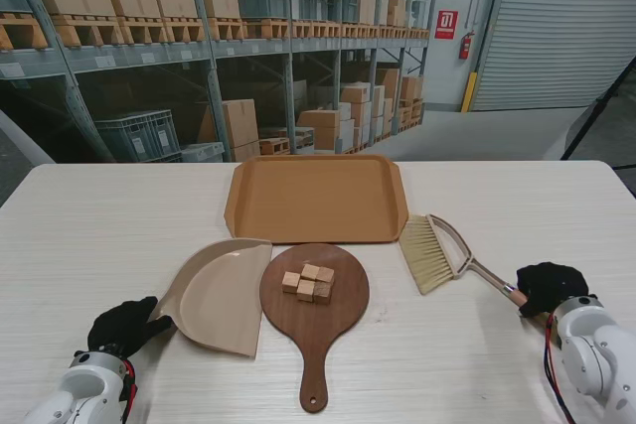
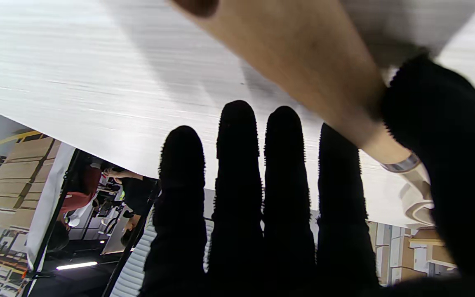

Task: Sweep wood blocks off a wooden cutting board into a dustpan and pour them into a container

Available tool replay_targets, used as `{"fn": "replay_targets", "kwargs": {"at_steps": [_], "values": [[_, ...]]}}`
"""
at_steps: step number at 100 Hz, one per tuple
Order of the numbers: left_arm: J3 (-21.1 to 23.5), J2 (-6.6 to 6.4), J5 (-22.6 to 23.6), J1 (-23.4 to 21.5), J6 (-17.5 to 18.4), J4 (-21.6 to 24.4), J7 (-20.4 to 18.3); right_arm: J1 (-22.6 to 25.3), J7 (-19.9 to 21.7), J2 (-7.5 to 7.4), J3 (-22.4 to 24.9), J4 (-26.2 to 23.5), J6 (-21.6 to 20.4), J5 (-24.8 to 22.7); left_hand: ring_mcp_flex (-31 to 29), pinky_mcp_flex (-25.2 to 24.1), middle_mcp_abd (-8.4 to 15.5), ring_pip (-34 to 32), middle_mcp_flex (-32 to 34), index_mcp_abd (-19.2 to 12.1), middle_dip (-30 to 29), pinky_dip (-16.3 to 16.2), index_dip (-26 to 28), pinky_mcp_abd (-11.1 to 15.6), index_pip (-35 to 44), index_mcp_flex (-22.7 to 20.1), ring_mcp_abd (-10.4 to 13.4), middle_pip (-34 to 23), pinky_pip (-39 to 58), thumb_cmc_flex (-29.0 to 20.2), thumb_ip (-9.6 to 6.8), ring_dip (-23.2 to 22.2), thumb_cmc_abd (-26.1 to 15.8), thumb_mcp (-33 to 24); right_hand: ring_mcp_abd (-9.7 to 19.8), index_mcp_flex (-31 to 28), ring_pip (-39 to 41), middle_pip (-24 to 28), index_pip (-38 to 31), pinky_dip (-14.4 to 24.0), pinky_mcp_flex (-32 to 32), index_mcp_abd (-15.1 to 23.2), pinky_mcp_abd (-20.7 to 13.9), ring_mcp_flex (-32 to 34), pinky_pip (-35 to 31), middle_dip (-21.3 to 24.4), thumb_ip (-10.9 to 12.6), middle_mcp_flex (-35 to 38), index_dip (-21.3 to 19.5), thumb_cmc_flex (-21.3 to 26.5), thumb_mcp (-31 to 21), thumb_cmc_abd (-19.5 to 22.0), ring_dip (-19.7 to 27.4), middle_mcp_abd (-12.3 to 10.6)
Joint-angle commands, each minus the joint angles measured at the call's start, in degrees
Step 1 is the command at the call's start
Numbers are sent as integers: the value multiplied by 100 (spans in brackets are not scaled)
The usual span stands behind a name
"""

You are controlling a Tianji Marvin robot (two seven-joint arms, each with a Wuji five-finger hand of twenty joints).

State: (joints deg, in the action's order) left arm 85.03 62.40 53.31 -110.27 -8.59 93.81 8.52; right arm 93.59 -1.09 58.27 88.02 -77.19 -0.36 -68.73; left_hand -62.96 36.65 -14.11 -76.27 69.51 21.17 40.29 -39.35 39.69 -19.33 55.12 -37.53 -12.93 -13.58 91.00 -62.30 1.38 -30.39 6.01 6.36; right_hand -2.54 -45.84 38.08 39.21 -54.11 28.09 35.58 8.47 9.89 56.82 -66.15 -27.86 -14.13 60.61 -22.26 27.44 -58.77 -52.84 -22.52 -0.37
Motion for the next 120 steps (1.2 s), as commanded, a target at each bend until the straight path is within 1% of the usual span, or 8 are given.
{"fn": "replay_targets", "kwargs": {"at_steps": [1, 12, 18, 24, 58, 83, 107, 120], "values": [[-7, 24, -10, -61, -32, -23, -123, 92, 54, -8, 36, 17, 44, -30, -494, -100, 1779, -381, 391, 239, 3, -18, 33, 270, 384, -475, 1226, -6721, 167, -808, -41, -51, -952, -527, 75, -130, 75, 0, -230, -81, -51, 452, -37, 102, -129, -123, -120, -8, -17, 355, -635, -186, -92, -39], [-2, 24, -9, -66, -39, -23, -126, 120, -56, 27, 70, -26, 101, 81, -493, -100, 1779, -379, 389, 239, 3, -17, 31, 270, 384, -478, 1224, -6719, 167, -805, -40, -51, -954, -525, 29, -55, -169, -31, 577, -160, -330, 113, 74, -227, 142, 12, 200, -460, -493, -175, -607, 82, -28, 52], [0, 24, -8, -67, -40, -25, -124, 135, -88, 49, 73, -64, 144, 176, -493, -100, 1778, -378, 390, 239, 3, -17, 30, 270, 383, -479, 1223, -6717, 168, -803, -40, -51, -952, -523, -12, -21, -292, -110, 1137, -130, -503, -38, 164, -431, 305, 60, 742, -699, -1023, -564, -469, 380, 0, 95], [3, 25, -8, -69, -41, -27, -120, 139, -115, 64, 67, -86, 164, 242, -493, -100, 1778, -378, 390, 239, 3, -17, 29, 270, 382, -480, 1223, -6717, 168, -805, -40, -51, -952, -525, -31, 125, -379, -166, 1305, -136, -632, -84, 219, -596, 421, 72, 817, -891, -1132, -752, -294, 461, 22, 124], [19, 26, -2, -89, -53, -33, -112, 68, -245, 97, -12, 14, 153, 465, -489, -100, 1776, -372, 387, 234, 1, -17, 26, 270, 382, -475, 1219, -6708, 168, -802, -40, -50, -954, -524, -131, 591, -623, -189, 1564, -202, -1004, -522, 320, -1042, 968, 77, 864, -1507, -1294, -1024, 121, 621, 84, 275], [20, 23, -4, -88, -48, -38, -128, 19, -256, 79, -89, 174, 142, 452, -489, -100, 1773, -367, 386, 234, -2, -17, 22, 270, 380, -478, 1215, -6698, 168, -803, -40, -49, -955, -526, -155, 373, -314, 369, 1071, -207, -614, -534, 160, -743, 813, -152, 887, -1239, -1609, -955, -223, 436, -1, 240], [19, 21, -5, -92, -57, -33, -148, -85, -331, 72, -243, 396, 170, 503, -484, -100, 1771, -355, 385, 231, -3, -17, 18, 270, 379, -481, 1210, -6691, 168, -802, -39, -46, -955, -526, -133, -29, -109, 577, 680, -230, 56, -389, 182, -170, 485, -171, 948, -677, -1704, -856, -744, 263, -36, 130], [21, 21, -2, -98, -64, -28, -155, -160, -347, 69, -337, 528, 174, 569, -482, -100, 1770, -352, 386, 228, -4, -16, 15, 270, 376, -482, 1209, -6687, 168, -803, -39, -45, -955, -526, -117, -127, -59, 605, 209, -291, 474, -186, 223, 203, 269, -141, 453, -338, -1058, -602, -1230, -269, -60, 75]]}}
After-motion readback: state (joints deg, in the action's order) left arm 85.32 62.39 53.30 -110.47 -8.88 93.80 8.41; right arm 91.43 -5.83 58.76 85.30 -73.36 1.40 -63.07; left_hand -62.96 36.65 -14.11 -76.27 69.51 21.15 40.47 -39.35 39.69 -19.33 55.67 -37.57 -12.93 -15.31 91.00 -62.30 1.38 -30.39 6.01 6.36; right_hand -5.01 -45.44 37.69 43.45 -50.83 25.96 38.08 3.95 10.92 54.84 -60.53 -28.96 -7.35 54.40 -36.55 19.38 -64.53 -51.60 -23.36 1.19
